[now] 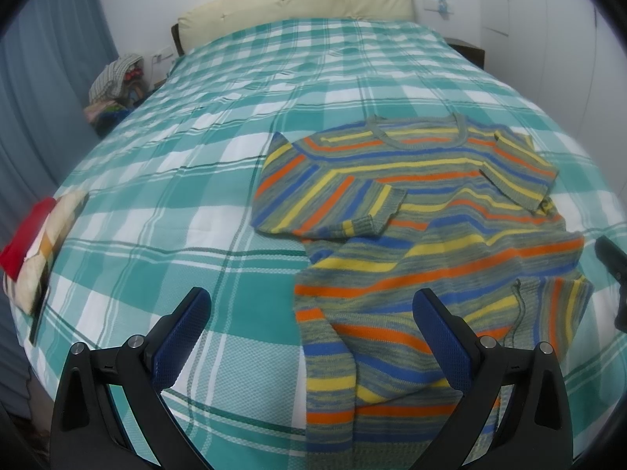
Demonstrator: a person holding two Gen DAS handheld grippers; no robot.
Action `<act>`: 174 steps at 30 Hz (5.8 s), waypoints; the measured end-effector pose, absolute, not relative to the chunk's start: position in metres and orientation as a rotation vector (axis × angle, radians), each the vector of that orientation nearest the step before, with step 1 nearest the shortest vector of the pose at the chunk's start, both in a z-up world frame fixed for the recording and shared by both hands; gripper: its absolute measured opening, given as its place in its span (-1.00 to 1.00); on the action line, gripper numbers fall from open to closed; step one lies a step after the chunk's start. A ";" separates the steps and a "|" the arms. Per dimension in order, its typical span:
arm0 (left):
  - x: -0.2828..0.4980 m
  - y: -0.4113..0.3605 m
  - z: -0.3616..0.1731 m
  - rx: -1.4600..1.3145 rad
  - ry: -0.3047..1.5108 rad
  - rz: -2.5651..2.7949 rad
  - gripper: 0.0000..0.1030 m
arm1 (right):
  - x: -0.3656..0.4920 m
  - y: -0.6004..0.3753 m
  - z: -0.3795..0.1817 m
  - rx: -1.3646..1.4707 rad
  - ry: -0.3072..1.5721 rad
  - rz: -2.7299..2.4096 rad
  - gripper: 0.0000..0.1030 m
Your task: Fold small clothes
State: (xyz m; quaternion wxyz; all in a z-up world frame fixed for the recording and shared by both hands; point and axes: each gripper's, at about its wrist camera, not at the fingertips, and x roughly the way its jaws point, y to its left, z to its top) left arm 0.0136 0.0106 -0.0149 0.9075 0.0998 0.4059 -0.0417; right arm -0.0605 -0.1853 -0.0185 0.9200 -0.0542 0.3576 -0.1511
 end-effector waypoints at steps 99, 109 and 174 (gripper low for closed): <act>-0.114 0.142 -0.097 -0.169 1.286 -0.542 -0.50 | -0.201 -0.224 -0.142 0.396 1.252 0.110 -0.89; -0.105 0.152 -0.092 -0.269 1.244 -0.527 -0.07 | -0.203 -0.226 -0.142 0.366 1.238 0.104 -0.88; -0.052 0.015 -0.110 0.135 0.896 -0.368 0.92 | -0.079 -0.554 -0.094 0.660 0.714 -0.441 -0.94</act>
